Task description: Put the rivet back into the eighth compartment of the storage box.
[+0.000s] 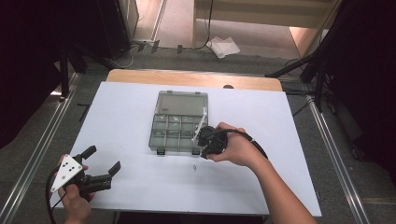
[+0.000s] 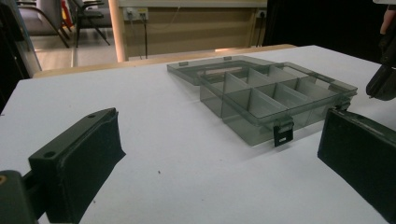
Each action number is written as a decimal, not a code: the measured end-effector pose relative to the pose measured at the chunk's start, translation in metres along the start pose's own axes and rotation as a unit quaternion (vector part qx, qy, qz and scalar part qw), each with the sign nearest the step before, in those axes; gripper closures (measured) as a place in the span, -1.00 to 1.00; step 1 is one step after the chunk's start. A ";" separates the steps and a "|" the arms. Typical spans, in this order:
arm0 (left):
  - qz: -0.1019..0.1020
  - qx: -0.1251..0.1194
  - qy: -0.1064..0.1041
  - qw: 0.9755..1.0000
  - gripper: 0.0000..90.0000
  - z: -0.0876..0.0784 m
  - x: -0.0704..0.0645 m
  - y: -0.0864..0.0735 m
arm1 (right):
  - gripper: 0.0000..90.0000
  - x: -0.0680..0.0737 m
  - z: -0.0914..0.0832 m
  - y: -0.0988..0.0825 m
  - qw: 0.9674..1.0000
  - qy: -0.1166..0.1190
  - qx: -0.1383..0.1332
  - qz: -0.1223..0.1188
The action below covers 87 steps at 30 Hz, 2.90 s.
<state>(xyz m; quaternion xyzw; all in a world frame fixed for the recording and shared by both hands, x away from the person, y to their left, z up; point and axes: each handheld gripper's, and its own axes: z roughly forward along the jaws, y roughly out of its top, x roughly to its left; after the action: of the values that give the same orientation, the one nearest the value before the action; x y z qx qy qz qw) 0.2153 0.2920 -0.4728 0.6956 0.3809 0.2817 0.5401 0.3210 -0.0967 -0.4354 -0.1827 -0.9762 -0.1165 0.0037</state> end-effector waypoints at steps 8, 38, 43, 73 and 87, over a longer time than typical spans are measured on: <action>0.000 -0.001 0.001 1.000 -1.00 0.000 0.000 0.000 | 0.86 -0.003 -0.006 0.001 1.000 0.000 -0.003 0.001; -0.001 -0.004 -0.003 1.000 -1.00 -0.001 0.001 0.000 | 0.86 -0.016 -0.019 0.013 1.000 -0.003 -0.006 -0.003; -0.001 -0.005 -0.002 1.000 -1.00 -0.001 0.000 0.000 | 0.86 -0.018 -0.020 0.016 1.000 -0.002 -0.005 -0.002; -0.001 -0.006 -0.003 1.000 -1.00 -0.001 0.000 0.001 | 0.86 -0.032 -0.025 0.026 1.000 -0.009 -0.007 0.009; 0.000 -0.005 -0.004 1.000 -1.00 -0.001 0.000 0.000 | 0.86 -0.040 -0.015 0.029 1.000 -0.015 -0.003 0.016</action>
<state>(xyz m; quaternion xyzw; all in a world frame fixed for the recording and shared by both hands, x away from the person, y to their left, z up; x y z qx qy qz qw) 0.2145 0.2922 -0.4722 0.6939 0.3774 0.2808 0.5451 0.3684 -0.0880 -0.4158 -0.2003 -0.9727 -0.1166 -0.0101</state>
